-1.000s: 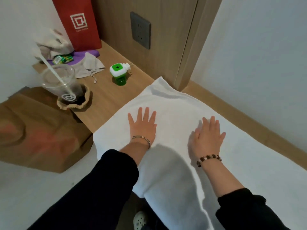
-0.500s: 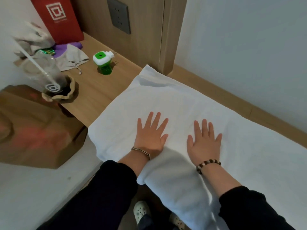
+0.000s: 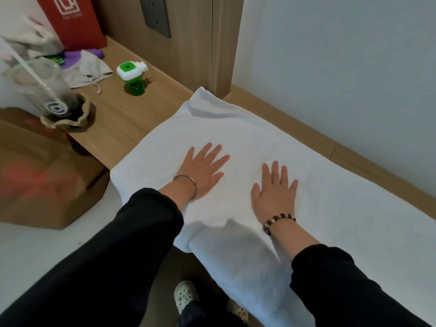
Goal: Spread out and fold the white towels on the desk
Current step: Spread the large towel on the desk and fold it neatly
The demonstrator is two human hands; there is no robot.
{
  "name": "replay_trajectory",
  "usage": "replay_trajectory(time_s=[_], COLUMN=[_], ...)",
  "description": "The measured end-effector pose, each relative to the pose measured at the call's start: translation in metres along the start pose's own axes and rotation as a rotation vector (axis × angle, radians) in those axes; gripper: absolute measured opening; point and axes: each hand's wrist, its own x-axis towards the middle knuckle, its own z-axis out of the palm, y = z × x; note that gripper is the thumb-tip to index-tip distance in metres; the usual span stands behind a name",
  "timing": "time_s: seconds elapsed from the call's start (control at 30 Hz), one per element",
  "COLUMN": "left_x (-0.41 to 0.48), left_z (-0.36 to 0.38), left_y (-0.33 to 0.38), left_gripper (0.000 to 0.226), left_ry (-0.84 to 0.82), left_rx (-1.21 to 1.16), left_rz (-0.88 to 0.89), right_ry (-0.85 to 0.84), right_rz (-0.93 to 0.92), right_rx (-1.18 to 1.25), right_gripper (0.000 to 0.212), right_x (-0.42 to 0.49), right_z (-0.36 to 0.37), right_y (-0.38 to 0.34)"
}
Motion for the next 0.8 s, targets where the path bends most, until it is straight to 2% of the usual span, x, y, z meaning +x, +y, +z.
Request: replay_trajectory(time_s=[0.1,0.17,0.27,0.33,0.37,0.47,0.57,0.6,0.67,0.73,0.8], left_x=[-0.005,-0.016,-0.041,-0.06,-0.069,-0.098,-0.123,-0.127,-0.129,-0.127,-0.128], left_z=[-0.002,-0.001,-0.001,0.0,0.002,0.015,0.034,0.042,0.051,0.056,0.057], left_y=[0.0,-0.001,-0.019,-0.039,-0.049,-0.078,-0.1,-0.105,-0.111,-0.114,-0.119], left_gripper=[0.054,0.052,0.045,0.042,0.042,0.043,0.045,0.045,0.041,0.036,0.034], left_ry=[0.001,0.055,0.179,0.215,0.22,0.28,0.45,0.494,0.524,0.467,0.429], left_rx=[0.006,-0.014,-0.101,-0.181,-0.225,-0.304,-0.362,-0.447,-0.857,-1.305,-1.494], left_rz=[-0.02,-0.079,-0.166,-0.234,-0.28,-0.444,-0.689,-0.784,-0.938,-0.985,-0.985], right_ry=[-0.043,0.004,0.086,0.008,-0.038,0.006,0.019,0.033,0.097,0.141,0.176], right_rz=[0.052,0.023,-0.275,-0.455,-0.479,-0.385,-0.28,-0.302,-0.455,-0.642,-0.785], right_rx=[-0.006,0.006,0.043,0.022,-0.008,-0.151,-0.211,-0.21,-0.17,-0.067,0.005], right_gripper=[0.061,0.061,0.059,0.056,0.055,0.052,0.05,0.049,0.044,0.042,0.039], right_x=[-0.002,-0.004,-0.008,-0.009,-0.008,0.001,0.011,0.014,0.021,0.029,0.039], right_z=[-0.004,-0.008,-0.015,-0.014,-0.014,-0.018,-0.032,-0.034,-0.034,-0.035,-0.037], right_y=[-0.005,-0.015,-0.045,-0.063,-0.071,-0.094,-0.132,-0.145,-0.17,-0.194,-0.222])
